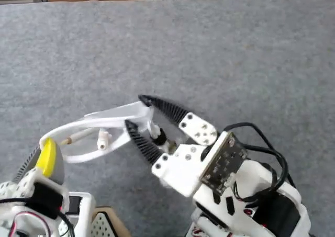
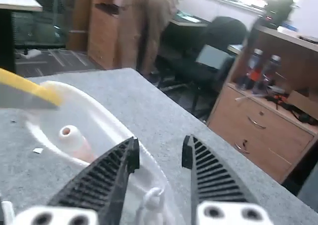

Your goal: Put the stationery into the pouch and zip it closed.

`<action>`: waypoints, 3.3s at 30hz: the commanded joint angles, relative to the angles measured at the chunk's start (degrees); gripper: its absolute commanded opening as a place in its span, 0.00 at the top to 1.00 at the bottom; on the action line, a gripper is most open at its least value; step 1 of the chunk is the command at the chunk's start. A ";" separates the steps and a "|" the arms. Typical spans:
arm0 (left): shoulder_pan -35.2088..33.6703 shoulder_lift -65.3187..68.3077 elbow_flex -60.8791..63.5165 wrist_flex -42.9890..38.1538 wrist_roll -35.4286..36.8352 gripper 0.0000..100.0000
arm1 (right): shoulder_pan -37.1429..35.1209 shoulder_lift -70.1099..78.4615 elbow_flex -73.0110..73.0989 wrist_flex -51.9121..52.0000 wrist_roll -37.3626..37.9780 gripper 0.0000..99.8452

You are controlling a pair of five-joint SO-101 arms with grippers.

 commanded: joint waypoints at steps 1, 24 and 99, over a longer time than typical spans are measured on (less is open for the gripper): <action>2.59 8.00 9.36 -0.53 -0.26 0.97 | 2.81 -0.04 1.27 0.18 0.18 0.85; -5.05 14.95 8.57 -0.18 -3.87 0.97 | -3.43 0.40 5.32 -2.46 0.09 0.89; -8.92 9.93 8.57 -0.26 -3.96 0.97 | -4.40 7.87 8.13 -11.52 0.09 0.95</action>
